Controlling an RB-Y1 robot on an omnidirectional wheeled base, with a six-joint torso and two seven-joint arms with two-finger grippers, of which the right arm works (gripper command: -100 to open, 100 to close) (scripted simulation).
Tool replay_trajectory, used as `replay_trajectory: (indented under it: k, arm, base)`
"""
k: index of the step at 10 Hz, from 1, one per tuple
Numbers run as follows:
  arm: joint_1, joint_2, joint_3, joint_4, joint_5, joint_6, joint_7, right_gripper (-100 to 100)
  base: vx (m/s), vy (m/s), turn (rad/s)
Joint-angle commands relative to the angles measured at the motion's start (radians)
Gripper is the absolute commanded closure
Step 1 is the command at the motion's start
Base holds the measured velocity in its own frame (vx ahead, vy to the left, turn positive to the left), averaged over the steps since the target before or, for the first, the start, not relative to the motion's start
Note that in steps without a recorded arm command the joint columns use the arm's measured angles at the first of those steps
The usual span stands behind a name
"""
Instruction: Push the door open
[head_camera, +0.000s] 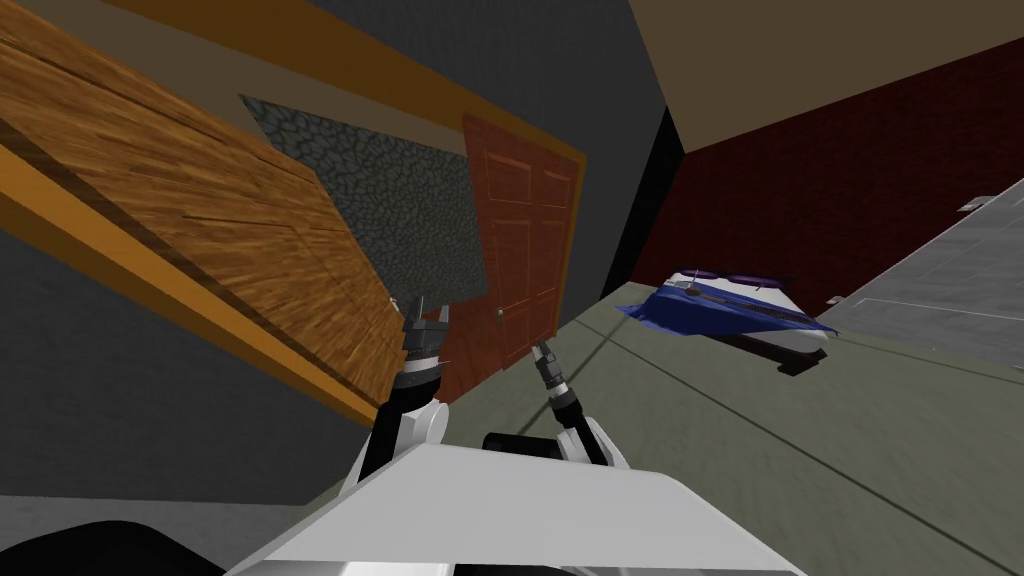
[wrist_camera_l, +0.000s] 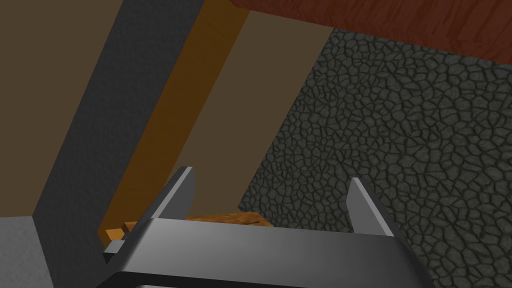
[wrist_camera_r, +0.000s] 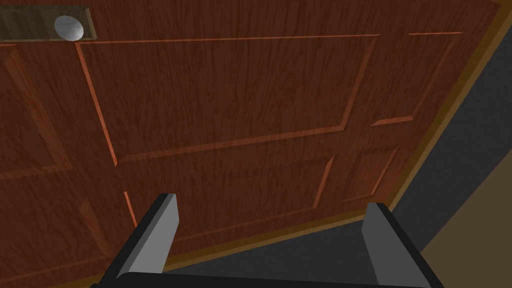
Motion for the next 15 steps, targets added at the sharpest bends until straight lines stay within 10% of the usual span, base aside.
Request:
replay_trajectory:
  k: [1, 15]
  arm:
    - [-0.014, -0.001, 0.018, 0.028, -0.001, 0.001, -0.003, -100]
    - [-0.136, -0.014, 0.186, 0.324, -0.011, -0.024, -0.033, -100]
  base:
    - [0.090, 0.025, -0.050]
    - [0.112, 0.039, -0.058]
